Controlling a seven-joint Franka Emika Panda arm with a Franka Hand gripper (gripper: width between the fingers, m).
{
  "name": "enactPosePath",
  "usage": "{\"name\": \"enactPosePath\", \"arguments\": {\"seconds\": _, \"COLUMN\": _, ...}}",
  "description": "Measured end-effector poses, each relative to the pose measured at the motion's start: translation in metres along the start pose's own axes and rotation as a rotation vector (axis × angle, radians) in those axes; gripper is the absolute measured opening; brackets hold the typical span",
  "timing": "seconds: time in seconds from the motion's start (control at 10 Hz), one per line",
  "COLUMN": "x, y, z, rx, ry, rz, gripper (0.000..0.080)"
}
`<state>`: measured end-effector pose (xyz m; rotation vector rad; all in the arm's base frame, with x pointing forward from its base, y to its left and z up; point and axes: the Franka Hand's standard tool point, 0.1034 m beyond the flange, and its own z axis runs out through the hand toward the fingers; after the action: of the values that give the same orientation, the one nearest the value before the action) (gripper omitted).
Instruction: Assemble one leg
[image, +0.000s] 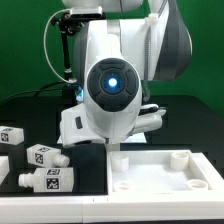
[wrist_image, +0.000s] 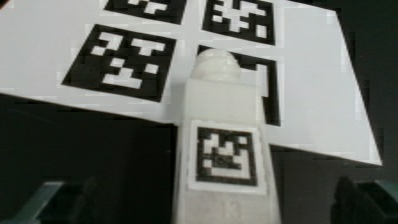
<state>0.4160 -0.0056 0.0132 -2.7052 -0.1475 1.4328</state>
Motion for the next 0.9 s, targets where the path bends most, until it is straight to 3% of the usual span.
{"name": "enactPosePath", "arguments": {"seconds": 0.1, "x": 0.002, "y": -0.007, "z": 0.004, "rx": -0.037, "ry": -0.014, "rz": 0.029, "gripper": 0.0649}}
{"name": "enactPosePath", "arguments": {"seconds": 0.3, "x": 0.002, "y": -0.006, "z": 0.003, "rx": -0.038, "ry": -0.012, "rz": 0.004, "gripper": 0.0626}}
{"name": "enactPosePath", "arguments": {"seconds": 0.4, "x": 0.002, "y": -0.006, "z": 0.004, "rx": -0.039, "ry": -0.013, "rz": 0.003, "gripper": 0.0432}}
{"name": "enactPosePath", "arguments": {"seconds": 0.5, "x": 0.002, "y": -0.006, "z": 0.004, "rx": -0.039, "ry": -0.013, "rz": 0.003, "gripper": 0.0296}}
{"name": "enactPosePath", "arguments": {"seconds": 0.7, "x": 0.002, "y": -0.008, "z": 0.003, "rx": -0.04, "ry": -0.012, "rz": 0.003, "gripper": 0.0284}}
{"name": "enactPosePath", "arguments": {"seconds": 0.8, "x": 0.001, "y": -0.014, "z": -0.003, "rx": -0.048, "ry": 0.001, "rz": -0.003, "gripper": 0.0284}}
{"name": "enactPosePath", "arguments": {"seconds": 0.9, "x": -0.011, "y": -0.029, "z": -0.021, "rx": -0.056, "ry": -0.008, "rz": -0.015, "gripper": 0.0284}}
